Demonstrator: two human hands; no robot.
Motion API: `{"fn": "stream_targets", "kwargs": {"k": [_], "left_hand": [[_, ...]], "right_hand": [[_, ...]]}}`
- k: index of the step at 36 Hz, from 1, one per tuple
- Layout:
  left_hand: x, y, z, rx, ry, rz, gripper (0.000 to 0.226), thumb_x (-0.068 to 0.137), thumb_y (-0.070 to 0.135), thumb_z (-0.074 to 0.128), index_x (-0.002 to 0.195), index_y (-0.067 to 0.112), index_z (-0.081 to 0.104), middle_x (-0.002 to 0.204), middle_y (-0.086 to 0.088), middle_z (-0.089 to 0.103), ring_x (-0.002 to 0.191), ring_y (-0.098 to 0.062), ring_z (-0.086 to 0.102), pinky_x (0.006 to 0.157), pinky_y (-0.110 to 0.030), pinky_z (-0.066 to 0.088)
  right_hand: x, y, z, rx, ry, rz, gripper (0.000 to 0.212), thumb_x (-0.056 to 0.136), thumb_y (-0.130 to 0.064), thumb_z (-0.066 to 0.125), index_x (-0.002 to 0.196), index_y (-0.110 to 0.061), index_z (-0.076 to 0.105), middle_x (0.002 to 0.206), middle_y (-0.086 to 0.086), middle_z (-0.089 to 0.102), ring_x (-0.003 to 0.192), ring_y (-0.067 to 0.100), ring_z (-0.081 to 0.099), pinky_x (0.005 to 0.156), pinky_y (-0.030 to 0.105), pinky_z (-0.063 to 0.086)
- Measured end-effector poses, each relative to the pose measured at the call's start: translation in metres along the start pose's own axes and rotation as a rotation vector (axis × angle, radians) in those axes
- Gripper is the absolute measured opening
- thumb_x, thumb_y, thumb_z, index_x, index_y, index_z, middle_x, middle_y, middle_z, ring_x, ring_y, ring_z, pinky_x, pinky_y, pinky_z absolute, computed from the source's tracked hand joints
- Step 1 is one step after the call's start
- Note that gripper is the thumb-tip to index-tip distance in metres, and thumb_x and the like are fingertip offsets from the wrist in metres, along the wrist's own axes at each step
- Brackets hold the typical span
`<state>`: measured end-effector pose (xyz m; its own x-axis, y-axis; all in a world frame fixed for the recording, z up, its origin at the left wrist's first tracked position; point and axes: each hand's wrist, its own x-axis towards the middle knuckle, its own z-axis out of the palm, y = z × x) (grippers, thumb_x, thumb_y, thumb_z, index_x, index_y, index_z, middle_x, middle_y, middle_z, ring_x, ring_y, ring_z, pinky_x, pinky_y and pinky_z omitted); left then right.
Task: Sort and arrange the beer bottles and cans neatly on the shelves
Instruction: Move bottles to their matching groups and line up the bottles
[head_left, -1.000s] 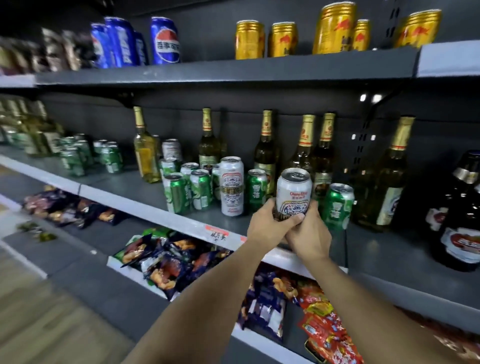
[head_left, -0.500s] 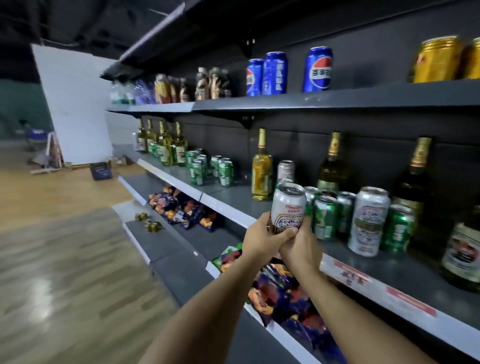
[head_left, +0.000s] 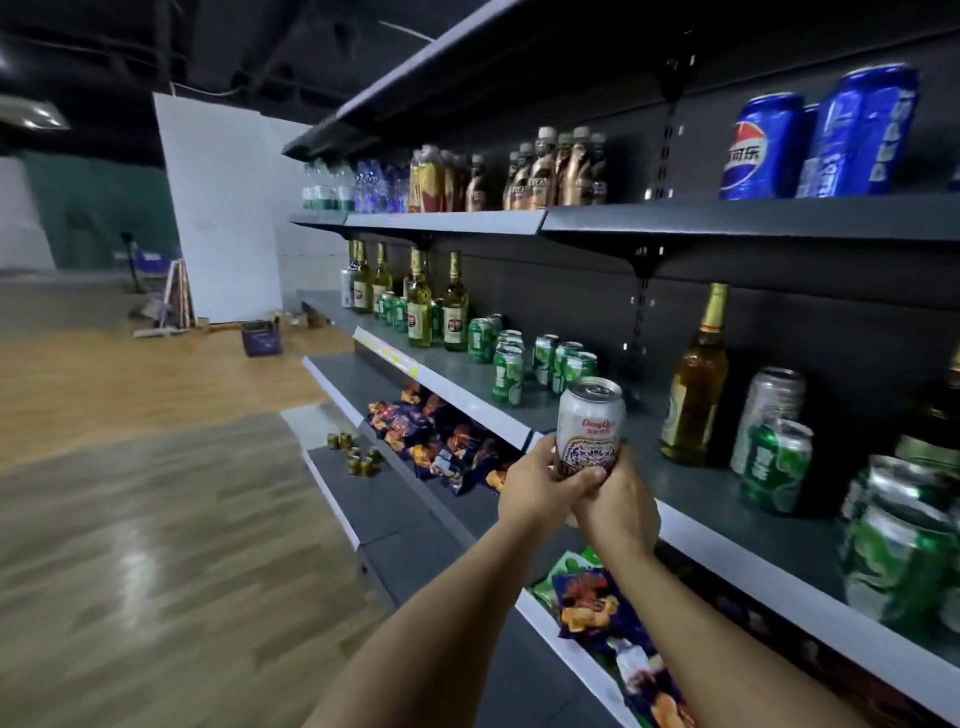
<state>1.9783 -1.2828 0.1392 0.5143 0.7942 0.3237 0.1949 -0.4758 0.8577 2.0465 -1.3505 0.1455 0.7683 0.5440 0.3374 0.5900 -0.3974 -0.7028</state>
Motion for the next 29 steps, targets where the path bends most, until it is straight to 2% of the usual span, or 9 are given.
{"fn": "stream_targets", "kwargs": {"k": [4, 10, 17, 20, 24, 29], "left_hand": [[0.044, -0.015, 0.001, 0.012, 0.002, 0.01, 0.046, 0.079, 0.044, 0.074, 0.12, 0.028, 0.06, 0.108, 0.007, 0.07, 0.096, -0.013, 0.066, 0.083, -0.032, 0.053], [0.097, -0.026, 0.009, 0.007, -0.032, 0.007, 0.041, 0.086, 0.036, 0.07, 0.123, 0.023, 0.057, 0.112, 0.008, 0.068, 0.097, -0.009, 0.062, 0.073, -0.019, 0.04], [0.159, -0.047, 0.017, -0.005, -0.068, 0.009, 0.039, 0.084, 0.037, 0.07, 0.12, 0.029, 0.058, 0.106, 0.012, 0.069, 0.096, -0.008, 0.063, 0.077, -0.024, 0.048], [0.18, -0.057, 0.024, -0.028, -0.11, 0.011, 0.041, 0.082, 0.037, 0.072, 0.12, 0.03, 0.06, 0.106, 0.012, 0.07, 0.096, -0.008, 0.064, 0.081, -0.026, 0.05], [0.206, -0.066, 0.032, -0.04, -0.173, 0.02, 0.038, 0.081, 0.039, 0.073, 0.116, 0.029, 0.062, 0.096, 0.012, 0.069, 0.092, -0.011, 0.064, 0.08, -0.027, 0.05], [0.226, -0.077, 0.036, -0.026, -0.277, 0.029, 0.039, 0.081, 0.046, 0.068, 0.115, 0.028, 0.059, 0.104, 0.007, 0.07, 0.098, -0.016, 0.065, 0.084, -0.031, 0.052]], "right_hand": [[0.038, -0.004, 0.026, 0.027, 0.011, -0.003, 0.049, 0.082, -0.037, 0.067, 0.121, -0.019, 0.044, 0.112, 0.009, 0.064, 0.099, 0.034, 0.062, 0.069, 0.034, 0.043], [0.093, -0.006, 0.055, 0.032, 0.018, 0.027, 0.045, 0.086, -0.036, 0.065, 0.121, -0.015, 0.046, 0.116, 0.011, 0.063, 0.102, 0.034, 0.061, 0.07, 0.034, 0.043], [0.138, -0.013, 0.077, 0.057, 0.022, 0.061, 0.046, 0.084, -0.033, 0.065, 0.121, -0.015, 0.044, 0.118, 0.012, 0.063, 0.104, 0.036, 0.06, 0.069, 0.033, 0.036], [0.154, -0.012, 0.087, 0.054, 0.043, 0.106, 0.045, 0.085, -0.028, 0.064, 0.123, -0.013, 0.045, 0.119, 0.015, 0.061, 0.105, 0.036, 0.059, 0.07, 0.034, 0.037], [0.171, -0.008, 0.102, 0.042, 0.102, 0.18, 0.039, 0.087, -0.024, 0.062, 0.119, -0.012, 0.044, 0.119, 0.017, 0.06, 0.102, 0.039, 0.06, 0.071, 0.037, 0.041], [0.189, -0.003, 0.123, 0.008, 0.176, 0.26, 0.034, 0.087, -0.02, 0.064, 0.112, -0.007, 0.045, 0.112, 0.022, 0.06, 0.096, 0.041, 0.06, 0.067, 0.037, 0.039]]}}
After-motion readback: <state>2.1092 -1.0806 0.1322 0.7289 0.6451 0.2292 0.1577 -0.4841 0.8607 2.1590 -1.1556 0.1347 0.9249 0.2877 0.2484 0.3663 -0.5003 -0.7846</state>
